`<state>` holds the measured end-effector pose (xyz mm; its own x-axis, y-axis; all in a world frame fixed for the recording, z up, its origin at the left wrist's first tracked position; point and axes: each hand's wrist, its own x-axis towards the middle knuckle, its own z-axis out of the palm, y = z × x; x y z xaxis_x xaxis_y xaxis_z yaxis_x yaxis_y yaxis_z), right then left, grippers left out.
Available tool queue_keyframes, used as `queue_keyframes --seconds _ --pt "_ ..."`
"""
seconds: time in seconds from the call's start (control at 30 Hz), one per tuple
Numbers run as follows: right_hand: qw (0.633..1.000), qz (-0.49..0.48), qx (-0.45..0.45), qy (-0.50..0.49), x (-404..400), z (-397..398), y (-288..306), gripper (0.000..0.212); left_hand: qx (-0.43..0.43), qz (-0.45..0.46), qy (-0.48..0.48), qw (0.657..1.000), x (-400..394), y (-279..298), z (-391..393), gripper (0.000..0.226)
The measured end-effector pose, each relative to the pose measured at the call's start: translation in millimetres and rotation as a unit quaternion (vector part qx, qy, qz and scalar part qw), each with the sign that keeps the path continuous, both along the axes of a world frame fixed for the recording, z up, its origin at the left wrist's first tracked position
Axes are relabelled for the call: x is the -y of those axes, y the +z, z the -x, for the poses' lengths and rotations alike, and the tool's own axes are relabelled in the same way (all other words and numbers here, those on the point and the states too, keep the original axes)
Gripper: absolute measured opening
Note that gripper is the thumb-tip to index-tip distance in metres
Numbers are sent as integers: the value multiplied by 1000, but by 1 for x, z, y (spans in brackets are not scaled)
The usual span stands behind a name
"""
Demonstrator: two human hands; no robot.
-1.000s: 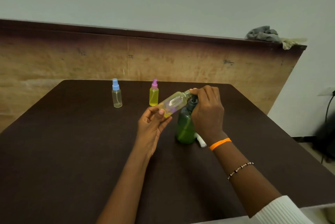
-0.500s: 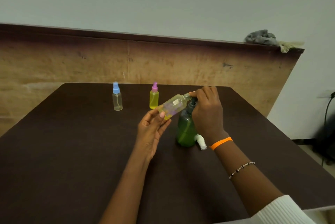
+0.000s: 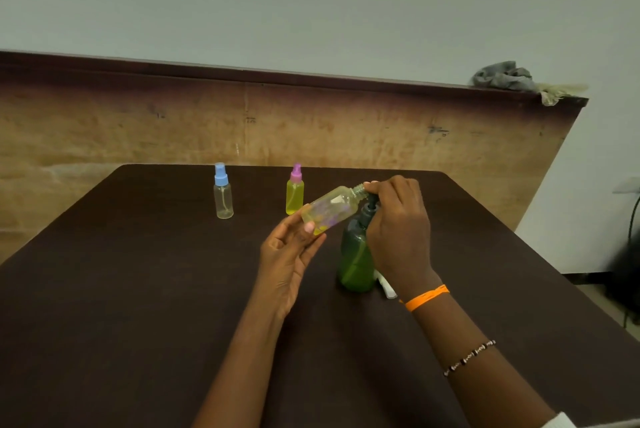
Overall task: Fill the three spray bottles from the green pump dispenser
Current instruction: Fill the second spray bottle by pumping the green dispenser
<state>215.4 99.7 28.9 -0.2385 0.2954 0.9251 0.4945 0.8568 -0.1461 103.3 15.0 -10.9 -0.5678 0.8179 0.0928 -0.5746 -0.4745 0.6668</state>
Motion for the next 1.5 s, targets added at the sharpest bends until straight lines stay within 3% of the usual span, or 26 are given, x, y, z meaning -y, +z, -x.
queue_keyframes --seconds 0.27,0.53,0.73,1.0,1.23,1.5 --pt "996 9 -69 48 -6 1 -18 28 3 0 -5 1000 -2 0 0 25" --pt "997 41 -32 64 -2 -3 1 38 5 -7 -5 1000 3 3 -4 33" --pt "993 48 -86 62 2 5 -21 36 11 0 -2 1000 3 1 -2 27" --pt "1000 5 -17 20 -5 1 -2 30 15 -1 -2 1000 5 4 -4 36" --pt "998 -18 -65 -17 -5 8 -24 23 14 1 -2 1000 1 0 -1 31" --pt "999 -8 -15 27 -7 1 5 30 12 -1 -5 1000 6 1 -4 33"
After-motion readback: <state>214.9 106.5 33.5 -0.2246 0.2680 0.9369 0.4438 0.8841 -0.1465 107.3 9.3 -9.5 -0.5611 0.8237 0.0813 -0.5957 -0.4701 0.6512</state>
